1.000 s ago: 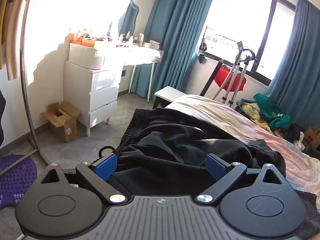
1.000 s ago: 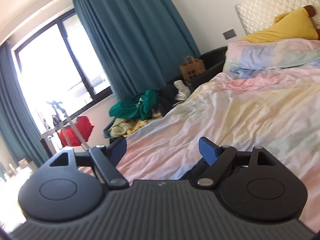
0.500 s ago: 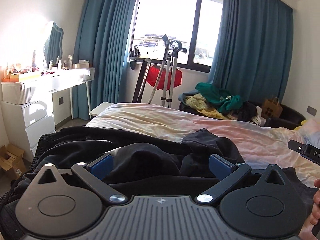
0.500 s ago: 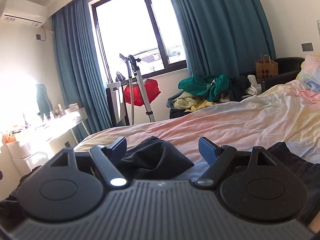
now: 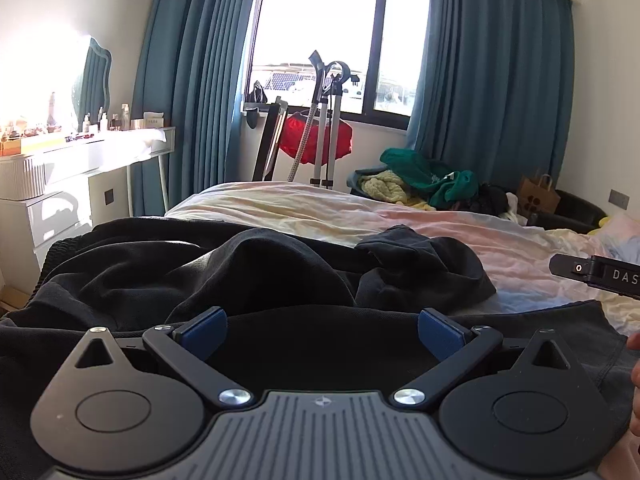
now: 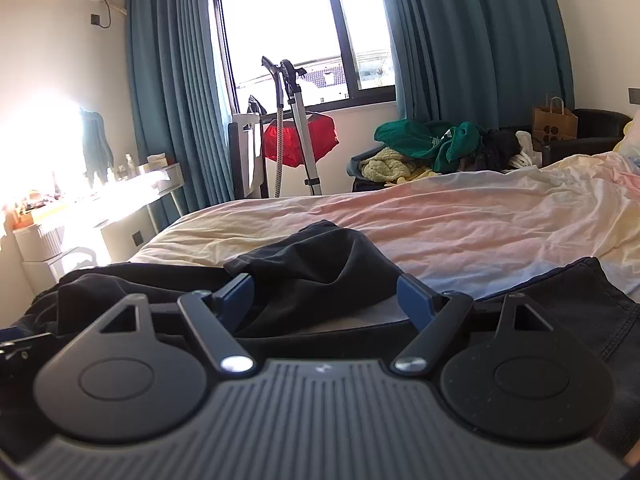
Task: Fold clothes
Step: 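Smooth the trouser fabric with the left gripper while the right gripper grasps a leg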
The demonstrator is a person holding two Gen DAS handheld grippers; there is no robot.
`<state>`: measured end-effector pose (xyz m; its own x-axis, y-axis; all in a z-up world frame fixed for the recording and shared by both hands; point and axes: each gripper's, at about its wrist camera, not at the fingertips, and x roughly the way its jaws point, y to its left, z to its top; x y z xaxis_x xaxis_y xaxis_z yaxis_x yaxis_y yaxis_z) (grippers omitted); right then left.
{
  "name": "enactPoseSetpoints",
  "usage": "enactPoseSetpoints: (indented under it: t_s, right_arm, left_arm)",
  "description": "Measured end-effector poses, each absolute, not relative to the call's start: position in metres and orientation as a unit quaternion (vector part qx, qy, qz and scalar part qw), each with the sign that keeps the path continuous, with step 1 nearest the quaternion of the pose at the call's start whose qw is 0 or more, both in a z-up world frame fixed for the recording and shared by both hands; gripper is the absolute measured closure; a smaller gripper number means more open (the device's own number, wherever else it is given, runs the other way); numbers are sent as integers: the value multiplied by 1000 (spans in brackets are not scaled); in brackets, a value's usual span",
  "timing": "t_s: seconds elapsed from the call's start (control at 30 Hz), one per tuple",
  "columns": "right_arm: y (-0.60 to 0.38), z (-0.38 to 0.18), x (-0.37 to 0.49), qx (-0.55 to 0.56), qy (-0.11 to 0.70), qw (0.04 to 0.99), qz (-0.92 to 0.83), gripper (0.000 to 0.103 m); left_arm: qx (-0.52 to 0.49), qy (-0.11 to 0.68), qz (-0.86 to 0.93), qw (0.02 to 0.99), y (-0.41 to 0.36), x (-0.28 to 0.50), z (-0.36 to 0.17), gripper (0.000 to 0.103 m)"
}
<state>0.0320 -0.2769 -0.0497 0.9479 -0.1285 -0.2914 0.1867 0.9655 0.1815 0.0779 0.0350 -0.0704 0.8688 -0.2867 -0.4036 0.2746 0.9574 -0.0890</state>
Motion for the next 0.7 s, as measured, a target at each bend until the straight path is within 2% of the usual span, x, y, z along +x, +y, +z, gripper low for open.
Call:
enactPoseSetpoints:
  t_s: [0.3,0.7]
  right_arm:
    - [-276,-65,60,92,143,982,-88,22]
    - [-270,-79,88,78,155,982,-67,22]
  left_arm:
    - [-25,226,-136,964,41,83,-84,0]
    - [15,232,-113,966,25,84,-102,0]
